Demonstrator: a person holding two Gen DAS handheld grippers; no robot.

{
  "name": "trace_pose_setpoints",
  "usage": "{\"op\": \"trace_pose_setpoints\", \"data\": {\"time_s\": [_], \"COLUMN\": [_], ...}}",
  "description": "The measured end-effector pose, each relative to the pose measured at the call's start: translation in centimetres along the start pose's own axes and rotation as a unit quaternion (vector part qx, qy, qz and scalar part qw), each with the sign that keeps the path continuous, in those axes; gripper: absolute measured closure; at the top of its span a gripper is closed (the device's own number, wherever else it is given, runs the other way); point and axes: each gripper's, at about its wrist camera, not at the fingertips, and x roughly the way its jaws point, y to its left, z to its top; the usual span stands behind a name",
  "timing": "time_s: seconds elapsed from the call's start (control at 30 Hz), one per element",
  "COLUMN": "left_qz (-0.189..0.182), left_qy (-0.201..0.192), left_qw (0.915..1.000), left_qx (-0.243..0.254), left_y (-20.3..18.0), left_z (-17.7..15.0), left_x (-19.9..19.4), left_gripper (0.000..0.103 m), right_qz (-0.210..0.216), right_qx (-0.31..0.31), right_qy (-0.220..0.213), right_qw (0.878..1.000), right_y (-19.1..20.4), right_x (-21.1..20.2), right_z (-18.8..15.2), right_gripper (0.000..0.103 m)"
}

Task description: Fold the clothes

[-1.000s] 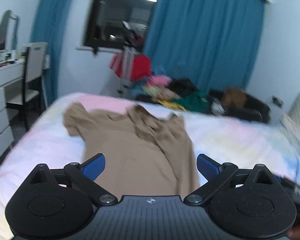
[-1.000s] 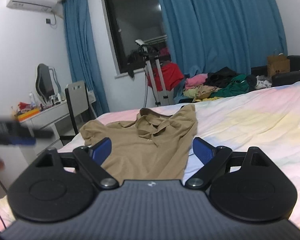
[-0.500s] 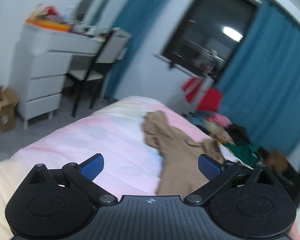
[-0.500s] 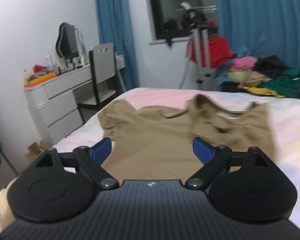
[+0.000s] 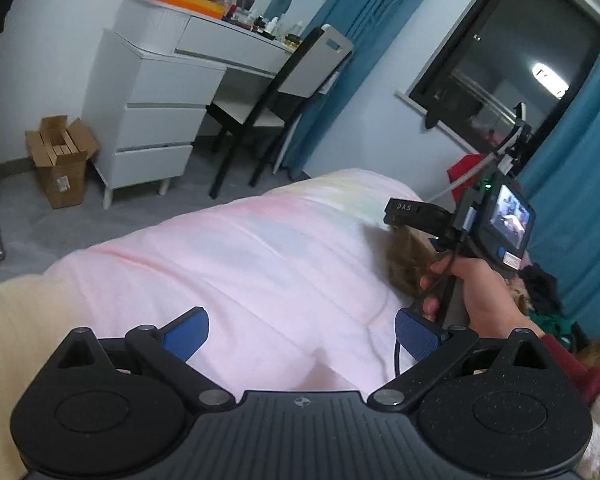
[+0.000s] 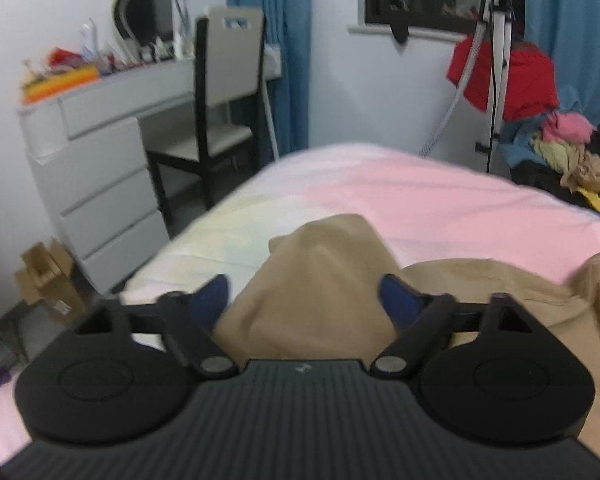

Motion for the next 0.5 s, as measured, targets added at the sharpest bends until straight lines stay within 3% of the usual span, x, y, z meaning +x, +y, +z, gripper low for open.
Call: {"op": "trace_pose_setpoints", "data": {"time_s": [0.07, 0.1, 0.13, 0.3, 0.4, 0.5], "left_qz": [0.014, 0.020, 0.018, 0.010, 0.002, -0.003], "left_qy": [-0.004, -0.005, -0.002, 0.006, 0.014, -0.003], "left_qw": [0.9998, 0.9995, 0.9996, 0.9992, 0.9986, 0.9983], "left_qx": [0.015, 0.022, 0.022, 0.038, 0.052, 0.057], "left_y": [-0.4, -0.6, -0.9, -2.4, -3.4, -3.8], "left_z": [-0.2, -0.4, -0.5, -1.7, -2.4, -2.3], "left_x": [0.3, 0.4, 0.6, 0.9, 0.4, -0.6], "left_gripper": [0.002, 0.002, 0.003, 0.003, 0.004, 0.004], "right_qz": [-0.021, -0.032, -0.043, -0.033, -0.035, -0.044], "right_qx": [0.012, 0.019, 0.026, 0.072, 0.097, 0.129], "right_qy": [0.004, 0.005, 0.006, -0.046, -0.083, -0.119], "right_qw": [1.000, 0.999, 0.999, 0.996, 0.991, 0.983], "right_y": [-0.6, -0.9, -1.3, -5.4, -9.3, -14.4], "right_x": [0.2, 0.2, 0.1, -5.7, -10.5, -15.1], "right_z": [-0.2, -0.3, -0.5, 0.7, 1.4, 1.5], "right_gripper": [0.056, 0.080, 0.094, 0.094, 0.094, 0.094]}}
